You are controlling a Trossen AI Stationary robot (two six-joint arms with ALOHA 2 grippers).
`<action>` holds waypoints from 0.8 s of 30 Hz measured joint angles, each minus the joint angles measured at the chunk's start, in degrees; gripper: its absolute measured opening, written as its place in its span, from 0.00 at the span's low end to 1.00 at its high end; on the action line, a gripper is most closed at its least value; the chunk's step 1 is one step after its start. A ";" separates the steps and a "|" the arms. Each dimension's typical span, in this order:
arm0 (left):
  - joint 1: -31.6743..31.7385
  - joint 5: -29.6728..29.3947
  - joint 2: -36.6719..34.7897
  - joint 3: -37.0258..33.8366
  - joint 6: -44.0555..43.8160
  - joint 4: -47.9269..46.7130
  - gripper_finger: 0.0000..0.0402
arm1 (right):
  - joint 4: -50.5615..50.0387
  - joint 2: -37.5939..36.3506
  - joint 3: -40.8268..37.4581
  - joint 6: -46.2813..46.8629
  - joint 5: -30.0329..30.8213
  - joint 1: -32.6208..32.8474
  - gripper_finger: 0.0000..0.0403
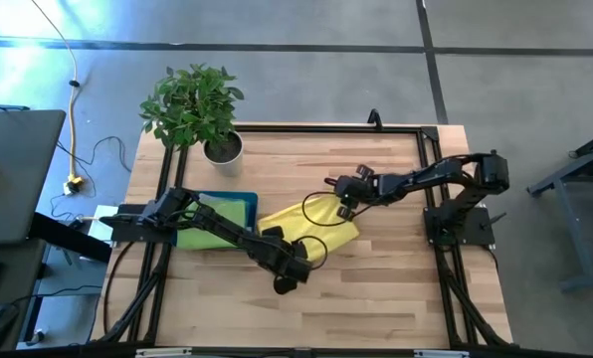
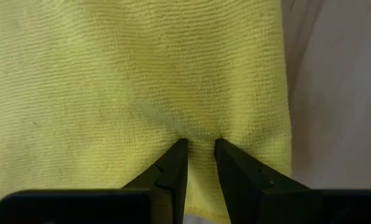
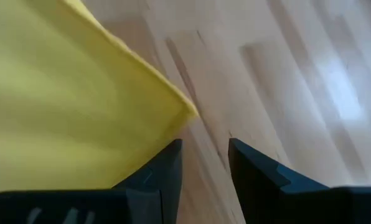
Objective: Fold microfiber towels
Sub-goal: Fold the yellow towel on the table
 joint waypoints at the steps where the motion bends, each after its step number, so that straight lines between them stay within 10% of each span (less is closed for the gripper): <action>1: -0.02 -0.89 0.00 0.00 -0.04 0.02 0.19 | 0.27 -0.71 0.04 -0.01 -0.39 0.17 0.30; 13: 0.95 1.84 0.28 1.25 3.74 13.43 0.19 | -1.77 -7.79 0.11 18.08 -16.86 11.96 0.30; 24: 2.21 10.48 -0.07 1.51 12.40 35.32 0.19 | -7.92 -7.79 0.04 29.45 0.86 23.86 0.30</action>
